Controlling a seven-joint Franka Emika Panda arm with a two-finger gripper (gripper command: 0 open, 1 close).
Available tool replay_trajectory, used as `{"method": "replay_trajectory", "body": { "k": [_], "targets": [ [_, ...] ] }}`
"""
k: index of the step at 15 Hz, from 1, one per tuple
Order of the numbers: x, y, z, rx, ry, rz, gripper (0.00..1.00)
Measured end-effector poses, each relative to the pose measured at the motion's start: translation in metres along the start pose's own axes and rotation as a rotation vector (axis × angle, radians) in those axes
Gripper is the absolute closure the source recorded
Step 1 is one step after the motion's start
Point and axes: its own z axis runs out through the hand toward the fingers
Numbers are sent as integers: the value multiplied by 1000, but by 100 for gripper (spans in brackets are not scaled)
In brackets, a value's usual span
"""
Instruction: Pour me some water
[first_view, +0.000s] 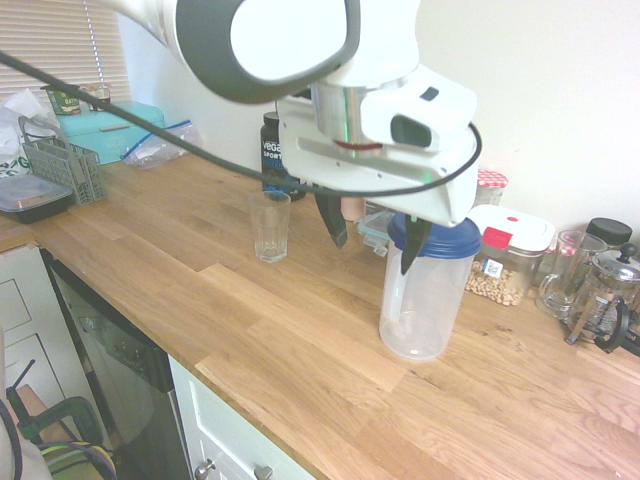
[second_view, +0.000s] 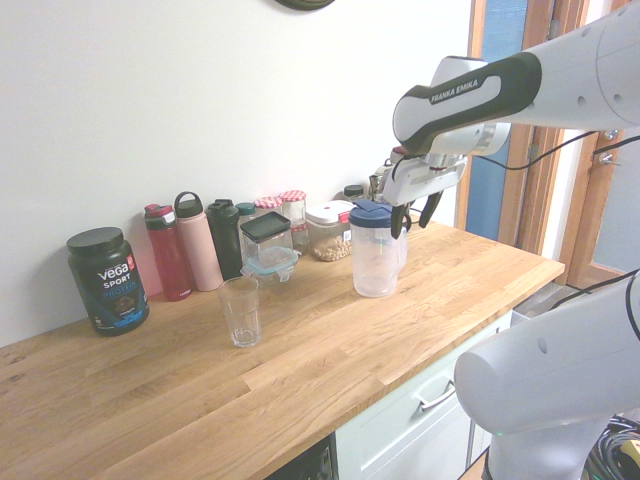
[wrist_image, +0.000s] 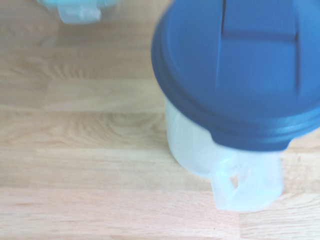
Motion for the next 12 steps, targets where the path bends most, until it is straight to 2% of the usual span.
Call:
{"method": "replay_trajectory", "body": {
  "k": [1, 6, 12],
  "targets": [
    [1, 1, 10, -3, 3, 3, 100],
    [26, -6, 51, -29, 6, 9, 100],
    [35, -14, 66, -42, -7, 0, 100]
  ]
}}
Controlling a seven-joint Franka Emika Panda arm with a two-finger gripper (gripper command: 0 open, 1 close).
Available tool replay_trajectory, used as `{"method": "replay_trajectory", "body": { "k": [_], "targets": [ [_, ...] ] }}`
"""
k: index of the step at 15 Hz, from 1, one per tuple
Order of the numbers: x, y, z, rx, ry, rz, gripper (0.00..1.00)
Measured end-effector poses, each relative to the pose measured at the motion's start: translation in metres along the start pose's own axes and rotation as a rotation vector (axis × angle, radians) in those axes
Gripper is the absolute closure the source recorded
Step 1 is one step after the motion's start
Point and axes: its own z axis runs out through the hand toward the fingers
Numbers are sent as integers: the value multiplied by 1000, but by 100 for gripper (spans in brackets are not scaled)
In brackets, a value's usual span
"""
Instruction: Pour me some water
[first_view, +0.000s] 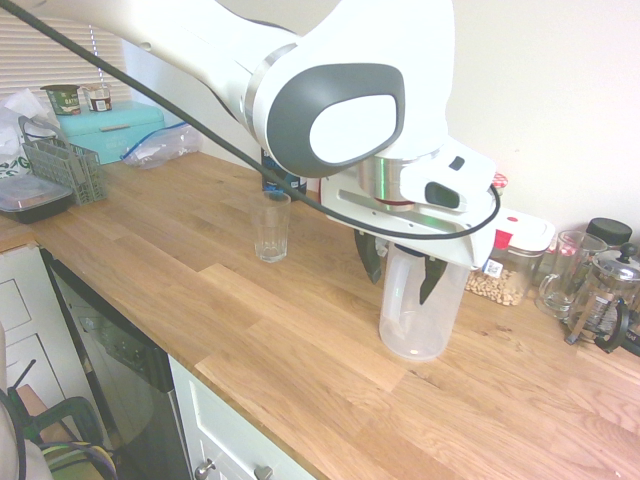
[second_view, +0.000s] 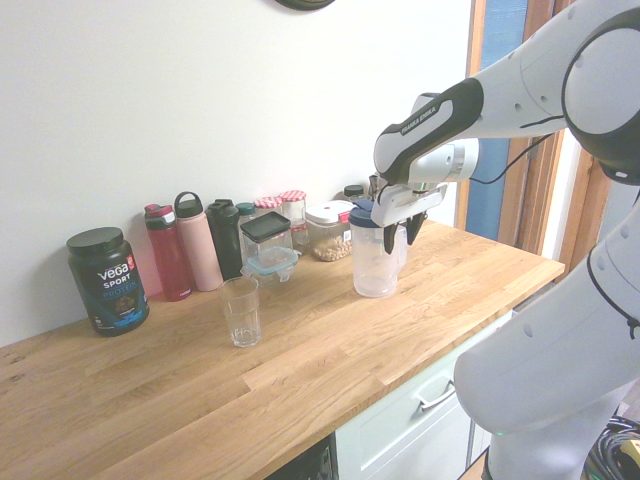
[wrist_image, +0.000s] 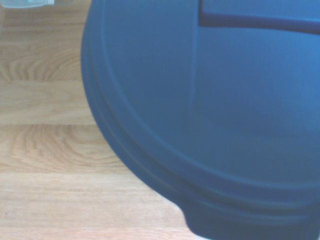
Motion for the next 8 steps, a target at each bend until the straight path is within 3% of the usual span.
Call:
{"method": "replay_trajectory", "body": {
  "k": [8],
  "targets": [
    [0, -10, 10, -11, -7, -21, 100]
  ]
}}
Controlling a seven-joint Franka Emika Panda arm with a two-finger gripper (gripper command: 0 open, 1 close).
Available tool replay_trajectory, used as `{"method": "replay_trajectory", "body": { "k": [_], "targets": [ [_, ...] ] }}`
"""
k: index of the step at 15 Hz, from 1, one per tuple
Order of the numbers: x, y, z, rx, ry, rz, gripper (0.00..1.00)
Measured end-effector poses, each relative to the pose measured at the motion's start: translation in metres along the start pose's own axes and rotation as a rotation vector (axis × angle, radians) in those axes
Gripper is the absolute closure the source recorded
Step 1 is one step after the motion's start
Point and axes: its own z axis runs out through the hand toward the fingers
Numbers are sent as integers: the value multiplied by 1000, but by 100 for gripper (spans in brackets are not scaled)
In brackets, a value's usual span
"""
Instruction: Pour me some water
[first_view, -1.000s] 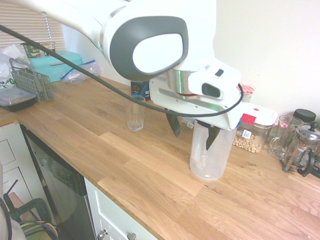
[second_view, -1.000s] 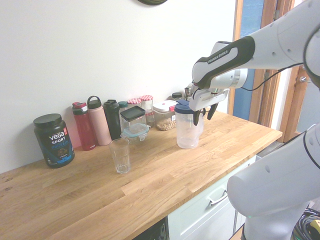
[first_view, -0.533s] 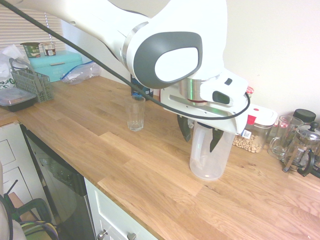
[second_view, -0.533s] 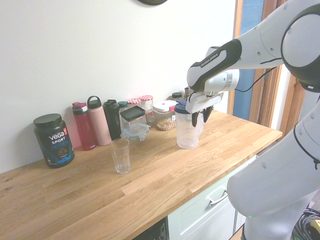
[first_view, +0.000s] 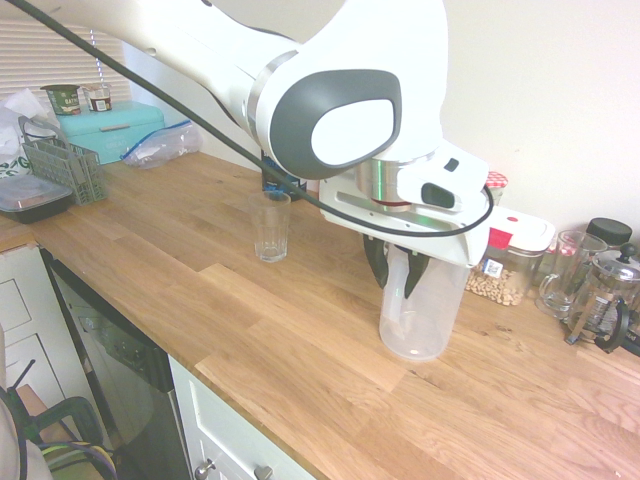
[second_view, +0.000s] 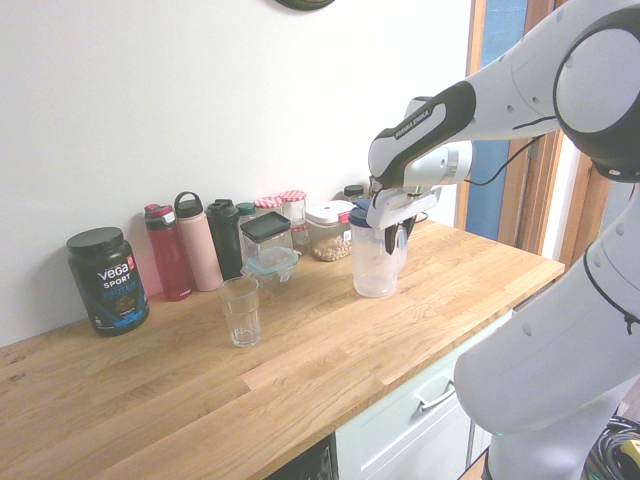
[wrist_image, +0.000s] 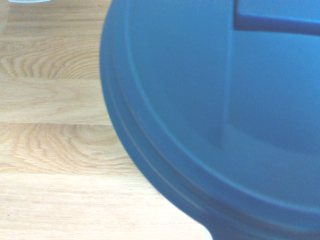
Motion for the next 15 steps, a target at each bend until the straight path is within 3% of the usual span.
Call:
{"method": "replay_trajectory", "body": {
  "k": [6, 10, 12, 15],
  "targets": [
    [4, -1, -1, -15, -37, 1, 100],
    [5, 3, -37, -5, -39, -13, 100],
    [-3, 2, -76, 13, -39, -54, 100],
    [-32, -22, -118, 19, -66, -220, 100]
  ]
}}
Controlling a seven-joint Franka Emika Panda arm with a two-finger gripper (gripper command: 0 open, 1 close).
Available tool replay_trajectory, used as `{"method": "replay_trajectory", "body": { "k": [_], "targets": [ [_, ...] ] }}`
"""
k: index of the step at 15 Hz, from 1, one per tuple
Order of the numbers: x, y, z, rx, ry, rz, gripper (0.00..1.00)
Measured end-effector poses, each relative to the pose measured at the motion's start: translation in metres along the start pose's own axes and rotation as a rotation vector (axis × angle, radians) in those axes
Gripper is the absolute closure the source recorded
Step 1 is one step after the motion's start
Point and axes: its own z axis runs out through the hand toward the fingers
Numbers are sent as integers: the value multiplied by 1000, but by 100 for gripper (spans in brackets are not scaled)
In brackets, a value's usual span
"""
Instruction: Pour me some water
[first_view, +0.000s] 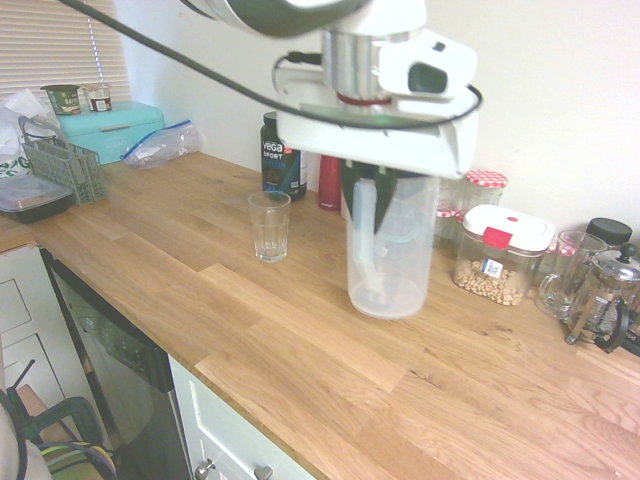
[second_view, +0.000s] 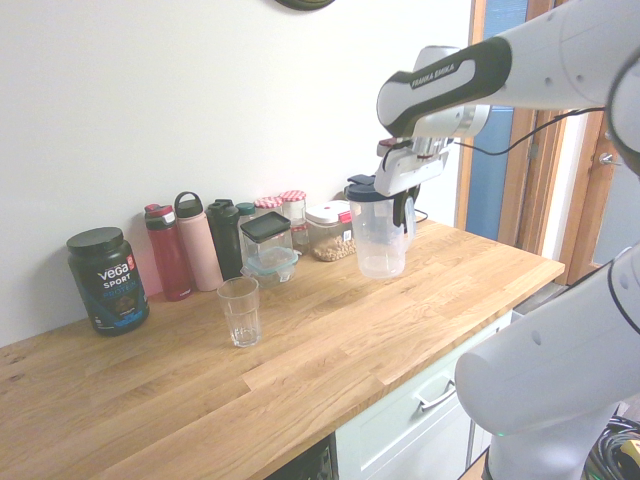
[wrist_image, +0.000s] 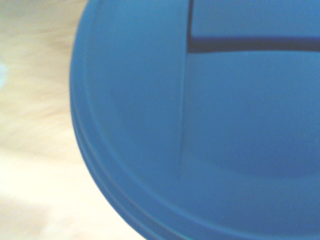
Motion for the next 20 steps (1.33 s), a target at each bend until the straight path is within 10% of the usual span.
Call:
{"method": "replay_trajectory", "body": {
  "k": [9, 20],
  "targets": [
    [-17, -149, 14, -150, -172, -490, 100],
    [-33, -262, 44, -659, -308, -889, 100]
  ]
}}
